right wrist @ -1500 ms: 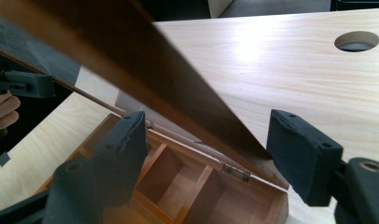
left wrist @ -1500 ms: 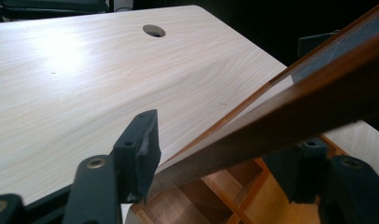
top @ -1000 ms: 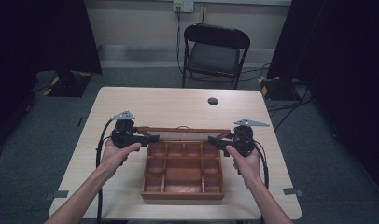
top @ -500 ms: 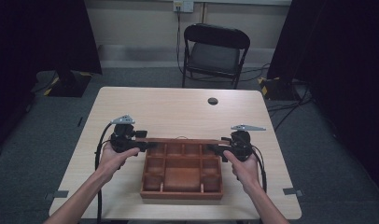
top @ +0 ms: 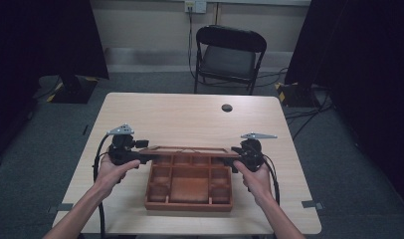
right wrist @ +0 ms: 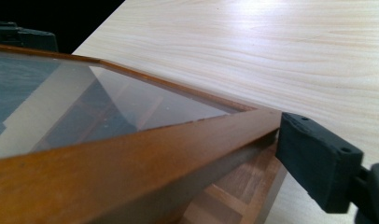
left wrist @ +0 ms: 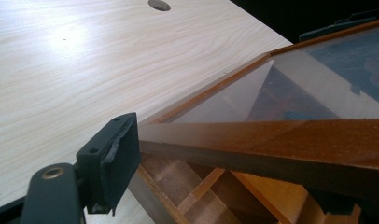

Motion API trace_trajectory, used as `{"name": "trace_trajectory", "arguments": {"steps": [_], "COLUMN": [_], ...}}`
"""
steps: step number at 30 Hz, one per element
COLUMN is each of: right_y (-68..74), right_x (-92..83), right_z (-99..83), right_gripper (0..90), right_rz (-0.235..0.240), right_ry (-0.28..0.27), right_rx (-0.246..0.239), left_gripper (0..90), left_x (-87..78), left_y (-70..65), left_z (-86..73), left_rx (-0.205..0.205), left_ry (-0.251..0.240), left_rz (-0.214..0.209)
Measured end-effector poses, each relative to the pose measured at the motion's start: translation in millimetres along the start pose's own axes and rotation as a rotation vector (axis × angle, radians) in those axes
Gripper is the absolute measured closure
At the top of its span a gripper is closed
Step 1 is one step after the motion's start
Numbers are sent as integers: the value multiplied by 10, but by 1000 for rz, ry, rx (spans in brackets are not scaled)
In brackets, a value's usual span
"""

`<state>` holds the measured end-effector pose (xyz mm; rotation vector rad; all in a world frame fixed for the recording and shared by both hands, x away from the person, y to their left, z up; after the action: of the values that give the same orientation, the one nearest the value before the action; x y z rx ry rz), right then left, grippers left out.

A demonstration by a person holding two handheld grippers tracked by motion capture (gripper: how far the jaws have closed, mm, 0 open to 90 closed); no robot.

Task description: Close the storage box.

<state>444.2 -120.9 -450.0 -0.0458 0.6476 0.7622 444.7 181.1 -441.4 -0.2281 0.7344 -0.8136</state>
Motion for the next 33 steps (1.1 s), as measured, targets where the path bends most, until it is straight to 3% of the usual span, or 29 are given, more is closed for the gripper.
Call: {"name": "trace_trajectory", "arguments": {"steps": [9, 12, 19, 24, 26, 33], "right_y": [-82, -111, -262, -326, -380, -450], "right_x": [-119, -155, -315, -319, -353, -482], "right_z": [-115, -165, -199, -220, -213, -118], "right_gripper": [250, 251, 266, 273, 301, 316], "right_rz": [4, 3, -46, -61, -100, -98], "right_ry": [18, 26, 16, 47, 34, -16], "right_rx": [-4, 6, 30, 39, 26, 46], "left_gripper": [170, 165, 169, 168, 168, 160], "left_x": [11, 20, 36, -16, -32, -37], "left_y": [2, -5, -36, -57, -54, -59], "left_z": [-47, -47, -65, -53, -54, -104], "left_rx": [12, -5, 11, 26, 15, 17], "left_ry": [19, 7, 21, 21, 15, 29], "left_rz": [-17, -24, -25, -30, -28, -28]}}
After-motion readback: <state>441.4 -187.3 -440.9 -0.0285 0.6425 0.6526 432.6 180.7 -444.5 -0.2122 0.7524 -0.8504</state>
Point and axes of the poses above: each handheld gripper's, and its own axes: x roughly forward along the jaws, z roughly out of its top, y roughly to its left, the point moved 7 cm from there along x, roughly forward along the jaws, and after that the axes turned 12 degrees about -x, right-handed, at the moved point
